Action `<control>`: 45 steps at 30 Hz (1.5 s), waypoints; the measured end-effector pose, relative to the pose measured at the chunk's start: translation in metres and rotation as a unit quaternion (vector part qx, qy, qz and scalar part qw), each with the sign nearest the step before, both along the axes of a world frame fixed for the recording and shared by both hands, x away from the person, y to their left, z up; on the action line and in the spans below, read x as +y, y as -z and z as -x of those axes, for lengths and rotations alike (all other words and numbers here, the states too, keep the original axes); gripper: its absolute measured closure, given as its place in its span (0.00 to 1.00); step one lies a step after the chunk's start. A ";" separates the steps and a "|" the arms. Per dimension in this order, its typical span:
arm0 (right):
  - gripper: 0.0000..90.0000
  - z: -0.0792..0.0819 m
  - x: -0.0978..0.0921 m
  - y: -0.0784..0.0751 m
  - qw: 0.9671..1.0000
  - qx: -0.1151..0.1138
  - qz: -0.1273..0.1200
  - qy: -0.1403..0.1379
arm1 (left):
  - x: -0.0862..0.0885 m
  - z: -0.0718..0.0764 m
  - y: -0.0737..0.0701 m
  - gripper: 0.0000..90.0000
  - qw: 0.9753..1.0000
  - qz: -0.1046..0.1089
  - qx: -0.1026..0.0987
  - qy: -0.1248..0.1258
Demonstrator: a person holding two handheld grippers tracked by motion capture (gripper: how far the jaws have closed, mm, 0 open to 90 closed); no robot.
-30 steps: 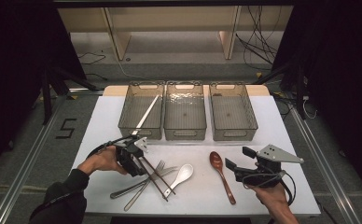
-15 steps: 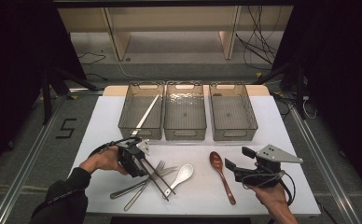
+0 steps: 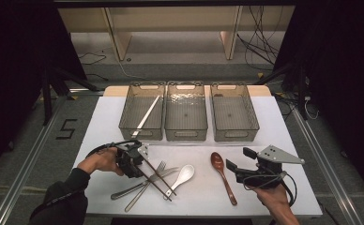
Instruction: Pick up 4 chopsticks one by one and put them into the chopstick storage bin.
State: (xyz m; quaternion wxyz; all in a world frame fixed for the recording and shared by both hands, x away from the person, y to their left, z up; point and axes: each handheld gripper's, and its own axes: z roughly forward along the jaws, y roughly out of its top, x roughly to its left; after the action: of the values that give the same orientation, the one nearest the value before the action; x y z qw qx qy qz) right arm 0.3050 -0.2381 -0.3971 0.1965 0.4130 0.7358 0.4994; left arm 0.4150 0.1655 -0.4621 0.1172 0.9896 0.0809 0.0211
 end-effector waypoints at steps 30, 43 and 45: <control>0.26 -0.001 0.000 0.000 1.000 0.006 -0.001 0.000 | 0.004 0.011 -0.001 0.82 0.996 -0.004 -0.003 0.085; 0.26 -0.001 0.000 0.000 1.000 0.006 -0.001 -0.001 | 0.005 0.014 -0.001 0.86 0.995 -0.005 -0.002 0.101; 0.26 -0.001 0.000 0.000 1.000 0.007 -0.001 -0.001 | 0.005 0.014 -0.001 0.87 0.995 -0.005 0.000 0.104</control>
State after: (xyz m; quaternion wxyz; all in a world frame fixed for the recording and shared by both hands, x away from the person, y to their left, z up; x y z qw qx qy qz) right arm 0.3057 -0.2380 -0.3973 0.1903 0.4161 0.7373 0.4971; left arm 0.4011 0.1704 -0.4612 0.1133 0.9933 -0.0228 0.0089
